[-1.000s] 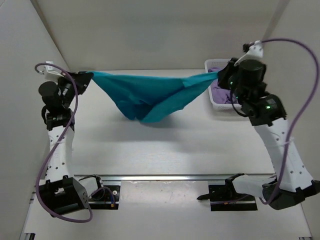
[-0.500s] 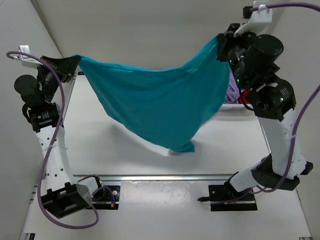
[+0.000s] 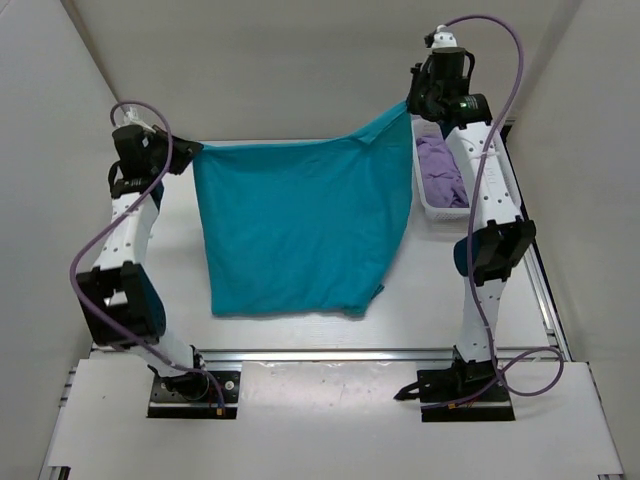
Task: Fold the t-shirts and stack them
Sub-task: Flatten out the tshirt
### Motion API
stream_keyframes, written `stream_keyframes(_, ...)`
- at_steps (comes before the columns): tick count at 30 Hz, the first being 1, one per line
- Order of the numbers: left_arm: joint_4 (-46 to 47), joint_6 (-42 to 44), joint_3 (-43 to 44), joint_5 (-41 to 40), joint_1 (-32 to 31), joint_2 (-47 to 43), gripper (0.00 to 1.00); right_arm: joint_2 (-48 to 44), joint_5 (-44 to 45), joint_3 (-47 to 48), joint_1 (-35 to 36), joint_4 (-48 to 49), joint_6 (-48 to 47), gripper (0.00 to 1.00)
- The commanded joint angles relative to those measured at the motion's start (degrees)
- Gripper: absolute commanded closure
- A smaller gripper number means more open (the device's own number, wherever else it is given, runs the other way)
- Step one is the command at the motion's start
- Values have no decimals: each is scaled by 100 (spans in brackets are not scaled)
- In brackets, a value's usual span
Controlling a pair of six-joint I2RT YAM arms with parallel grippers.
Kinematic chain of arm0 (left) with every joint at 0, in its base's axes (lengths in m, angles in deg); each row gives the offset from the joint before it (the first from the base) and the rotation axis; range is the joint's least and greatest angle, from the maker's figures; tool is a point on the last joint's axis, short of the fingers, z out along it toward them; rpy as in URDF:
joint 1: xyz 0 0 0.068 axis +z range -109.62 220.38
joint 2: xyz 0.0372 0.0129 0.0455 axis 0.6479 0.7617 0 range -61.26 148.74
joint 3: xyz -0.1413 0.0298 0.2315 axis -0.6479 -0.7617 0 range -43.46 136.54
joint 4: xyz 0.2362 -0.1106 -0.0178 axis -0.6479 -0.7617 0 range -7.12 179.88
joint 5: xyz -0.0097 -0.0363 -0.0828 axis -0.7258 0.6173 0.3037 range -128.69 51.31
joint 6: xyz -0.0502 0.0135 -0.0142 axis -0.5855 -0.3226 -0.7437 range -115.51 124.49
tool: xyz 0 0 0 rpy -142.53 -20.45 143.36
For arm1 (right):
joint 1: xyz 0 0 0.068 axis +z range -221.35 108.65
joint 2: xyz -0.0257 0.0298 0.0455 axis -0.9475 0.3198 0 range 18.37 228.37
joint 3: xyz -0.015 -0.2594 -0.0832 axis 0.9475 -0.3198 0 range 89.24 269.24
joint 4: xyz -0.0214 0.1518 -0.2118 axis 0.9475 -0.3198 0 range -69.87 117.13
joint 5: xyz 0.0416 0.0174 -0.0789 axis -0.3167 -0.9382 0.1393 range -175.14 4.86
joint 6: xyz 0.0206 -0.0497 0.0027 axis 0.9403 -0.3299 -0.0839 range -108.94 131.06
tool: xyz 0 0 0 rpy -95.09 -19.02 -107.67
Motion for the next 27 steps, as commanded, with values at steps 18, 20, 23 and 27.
stream_keyframes(18,-378,723,1215,-1503,217,-826,100,-2929,57,-3084,-433,2001,429,100)
stream_keyframes(20,25,749,-38,-1670,174,-1413,100,-3798,84,-5013,-353,2758,534,100)
stream_keyframes(23,596,811,-1770,-2012,165,-2230,100,-4486,216,-6712,-265,2927,744,100)
stream_keyframes(27,888,767,-3514,-2101,51,-2856,100,-5138,146,-8579,-213,3147,1272,100)
